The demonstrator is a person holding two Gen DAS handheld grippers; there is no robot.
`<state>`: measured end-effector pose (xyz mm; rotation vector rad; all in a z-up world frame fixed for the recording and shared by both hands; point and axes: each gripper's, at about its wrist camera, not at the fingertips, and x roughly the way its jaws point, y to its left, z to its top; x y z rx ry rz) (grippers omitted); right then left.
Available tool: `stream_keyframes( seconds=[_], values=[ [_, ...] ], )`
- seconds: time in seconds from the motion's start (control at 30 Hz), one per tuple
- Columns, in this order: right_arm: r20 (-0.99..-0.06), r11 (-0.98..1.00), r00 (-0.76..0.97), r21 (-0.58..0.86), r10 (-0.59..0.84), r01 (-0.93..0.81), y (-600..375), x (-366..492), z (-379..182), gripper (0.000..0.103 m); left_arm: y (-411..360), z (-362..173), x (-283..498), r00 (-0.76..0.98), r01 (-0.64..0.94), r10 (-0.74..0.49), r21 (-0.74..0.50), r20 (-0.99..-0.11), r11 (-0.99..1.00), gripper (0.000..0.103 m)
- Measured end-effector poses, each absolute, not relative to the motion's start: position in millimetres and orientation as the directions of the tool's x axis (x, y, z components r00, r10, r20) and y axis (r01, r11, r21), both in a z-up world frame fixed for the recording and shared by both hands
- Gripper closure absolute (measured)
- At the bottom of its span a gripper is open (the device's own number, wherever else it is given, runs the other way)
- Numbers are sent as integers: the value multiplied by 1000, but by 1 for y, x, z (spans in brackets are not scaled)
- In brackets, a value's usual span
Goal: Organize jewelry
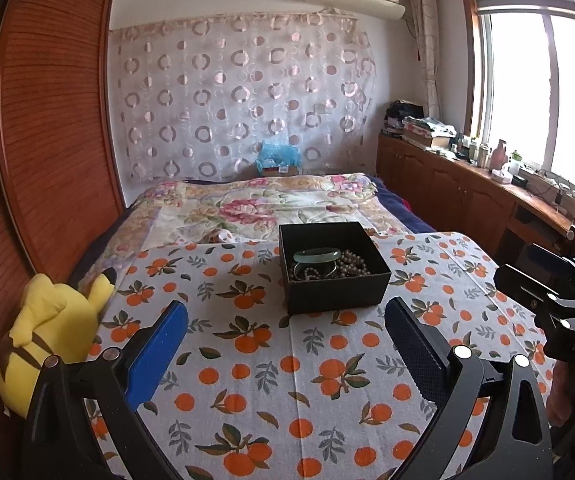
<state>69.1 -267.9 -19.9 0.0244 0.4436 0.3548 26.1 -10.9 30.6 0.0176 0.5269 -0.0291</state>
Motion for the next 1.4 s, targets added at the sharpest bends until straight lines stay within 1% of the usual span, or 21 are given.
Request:
stream_keyframes(
  seconds=[1.4],
  values=[
    [-416, 938, 843, 103, 342, -330, -270, 69, -20, 3, -18, 33, 22, 871, 30, -23, 6, -491, 1000, 8]
  ],
)
